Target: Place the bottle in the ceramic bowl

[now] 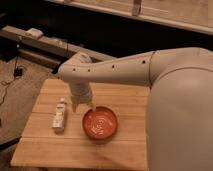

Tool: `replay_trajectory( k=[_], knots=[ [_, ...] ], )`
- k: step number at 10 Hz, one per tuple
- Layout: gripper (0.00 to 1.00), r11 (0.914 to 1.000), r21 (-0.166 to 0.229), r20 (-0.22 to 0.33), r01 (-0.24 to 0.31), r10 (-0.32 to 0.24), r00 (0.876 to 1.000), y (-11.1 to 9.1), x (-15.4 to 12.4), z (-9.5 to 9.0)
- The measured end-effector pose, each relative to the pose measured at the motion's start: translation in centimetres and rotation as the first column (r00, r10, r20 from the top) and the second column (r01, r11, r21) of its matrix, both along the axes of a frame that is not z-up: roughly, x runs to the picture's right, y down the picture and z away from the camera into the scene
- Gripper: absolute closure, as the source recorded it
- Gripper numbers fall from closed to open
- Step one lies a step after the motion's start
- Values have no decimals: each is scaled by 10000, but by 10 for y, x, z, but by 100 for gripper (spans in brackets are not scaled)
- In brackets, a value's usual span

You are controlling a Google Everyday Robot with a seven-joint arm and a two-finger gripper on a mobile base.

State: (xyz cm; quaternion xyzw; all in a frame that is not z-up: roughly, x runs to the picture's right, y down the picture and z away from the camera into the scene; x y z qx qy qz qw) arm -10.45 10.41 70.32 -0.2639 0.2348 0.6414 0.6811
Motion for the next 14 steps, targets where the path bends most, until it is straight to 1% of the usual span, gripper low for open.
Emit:
replay_trajectory(
  k=[12, 13, 14],
  knots=[
    [35, 10000, 6, 4, -5, 5, 10000, 0, 0, 0],
    [35, 10000, 17, -4, 28, -28, 10000, 0, 0, 0],
    [35, 9997, 92, 55, 228, -228, 9997, 0, -4, -1]
  ],
)
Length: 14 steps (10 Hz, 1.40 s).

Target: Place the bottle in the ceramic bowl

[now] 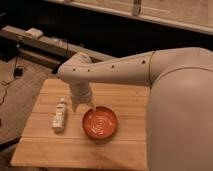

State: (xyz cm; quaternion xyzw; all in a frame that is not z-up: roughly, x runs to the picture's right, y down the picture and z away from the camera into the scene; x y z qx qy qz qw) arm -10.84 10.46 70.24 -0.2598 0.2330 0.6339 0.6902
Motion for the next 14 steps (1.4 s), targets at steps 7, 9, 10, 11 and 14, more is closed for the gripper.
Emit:
replay_trajectory(
  k=[7, 9, 10, 11, 14],
  knots=[
    [35, 9925, 66, 1274, 1223, -1222, 9843, 10, -127, 21],
    [35, 9884, -16, 1475, 1522, -1503, 9776, 17, -145, 40],
    [35, 9849, -44, 1576, 1732, -1703, 9727, 20, -155, 53],
    [35, 9812, -80, 1675, 1928, -1887, 9676, 24, -164, 62],
    [35, 9753, -226, 1643, 2199, -2133, 9631, 30, -173, 90]
  ],
)
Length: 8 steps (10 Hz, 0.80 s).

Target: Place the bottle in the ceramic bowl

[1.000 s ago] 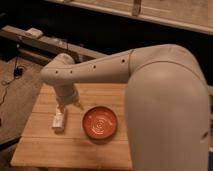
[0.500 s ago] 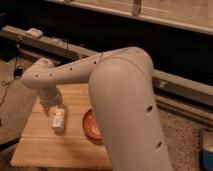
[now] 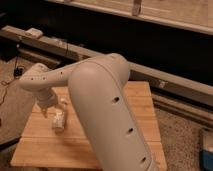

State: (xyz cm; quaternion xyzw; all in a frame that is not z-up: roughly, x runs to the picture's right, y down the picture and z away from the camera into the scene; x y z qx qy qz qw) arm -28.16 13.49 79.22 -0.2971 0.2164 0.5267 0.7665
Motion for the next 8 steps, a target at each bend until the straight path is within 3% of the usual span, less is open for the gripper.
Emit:
replay_trajectory(
  k=[5, 8],
  knots=[
    [35, 10000, -78, -209, -3, 1, 9998, -2, 6, 15],
    [35, 9996, -286, -180, 67, -72, 9998, 10, 4, 26]
  ],
)
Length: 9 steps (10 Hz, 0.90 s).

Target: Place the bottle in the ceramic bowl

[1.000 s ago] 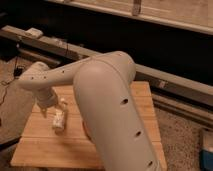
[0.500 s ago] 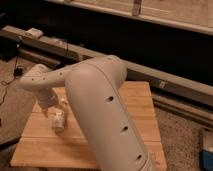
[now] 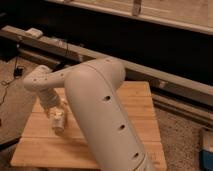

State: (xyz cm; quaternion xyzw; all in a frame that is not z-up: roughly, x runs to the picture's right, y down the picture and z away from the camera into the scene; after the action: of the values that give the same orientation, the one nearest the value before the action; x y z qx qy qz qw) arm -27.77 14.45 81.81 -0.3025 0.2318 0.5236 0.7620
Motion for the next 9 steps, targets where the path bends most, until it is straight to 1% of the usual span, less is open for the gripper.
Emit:
replay_trajectory(
  k=[3, 6, 9],
  knots=[
    [35, 9998, -189, 125, -28, 30, 9999, 13, -3, 12],
    [35, 9995, -302, 114, -67, 71, 9999, 18, 1, 19],
    [35, 9994, -352, 161, 26, -21, 9999, 24, 0, 24]
  ],
)
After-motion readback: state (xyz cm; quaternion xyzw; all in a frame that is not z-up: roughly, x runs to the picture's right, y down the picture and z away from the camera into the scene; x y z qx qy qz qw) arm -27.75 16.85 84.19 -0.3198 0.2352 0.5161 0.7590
